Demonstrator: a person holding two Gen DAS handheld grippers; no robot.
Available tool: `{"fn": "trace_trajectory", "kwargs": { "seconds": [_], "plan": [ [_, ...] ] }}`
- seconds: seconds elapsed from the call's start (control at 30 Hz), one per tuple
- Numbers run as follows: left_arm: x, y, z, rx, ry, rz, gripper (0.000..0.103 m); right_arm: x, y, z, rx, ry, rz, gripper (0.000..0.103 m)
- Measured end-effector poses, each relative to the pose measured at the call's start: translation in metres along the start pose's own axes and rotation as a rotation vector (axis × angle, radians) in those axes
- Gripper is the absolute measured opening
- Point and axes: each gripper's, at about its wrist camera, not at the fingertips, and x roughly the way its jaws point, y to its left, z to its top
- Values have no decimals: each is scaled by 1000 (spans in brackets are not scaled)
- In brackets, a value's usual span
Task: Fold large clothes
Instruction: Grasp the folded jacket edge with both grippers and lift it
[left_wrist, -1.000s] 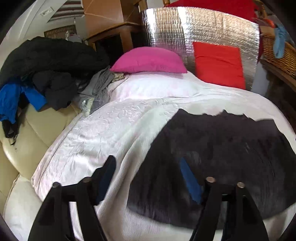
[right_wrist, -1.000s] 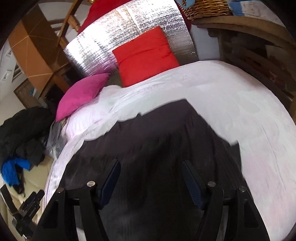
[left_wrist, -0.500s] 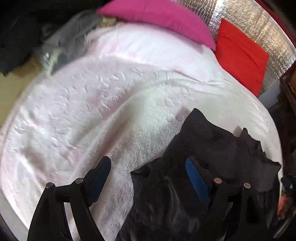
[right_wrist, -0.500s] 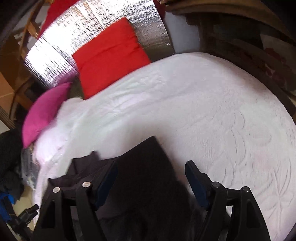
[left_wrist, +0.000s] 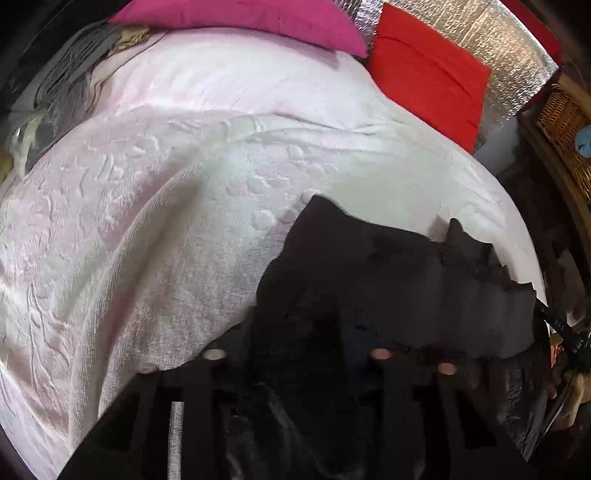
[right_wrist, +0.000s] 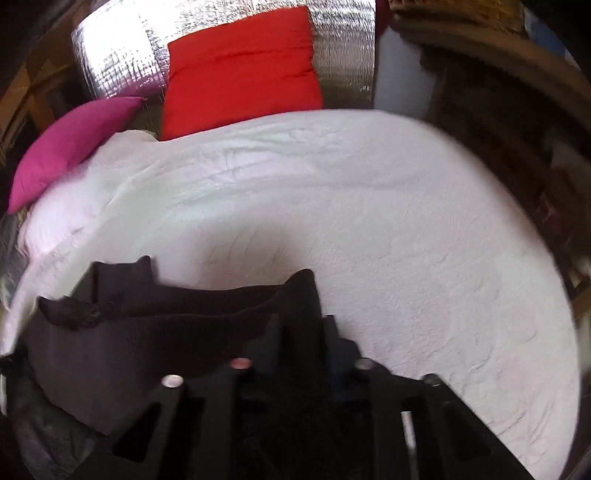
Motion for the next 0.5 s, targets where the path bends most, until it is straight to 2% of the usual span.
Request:
{"fn": "trace_trajectory", "kwargs": {
  "seconds": [0.03,0.1,0.23,0.33,0.4,0.47,0.5],
  "plan": [
    [-3,-1,1,-7,-17,-12,24,-3,-2,1,7,-17,-1,11],
    [-11,-4,3,1,-59,-26,20,-10,-5,4,27,-61,-2,9],
    [-26,-8,5,-9,-140,-62,17,-26,-13,9,86,-148,-4,9],
    [-31,-7,9,-23,-184,-70,17,-23,-20,9,121,-158,-11,9],
    [-22,-8,10,-22,-178,-45,18,-14,-23,6,139,-138,-21,9],
    [-5,-9,9,-6,-153,21,21,-5,-30,1,167,-109,-25,8],
    [3,-10,9,1,-130,44,27,-2,-33,-3,181,-94,-22,8]
  ]
}}
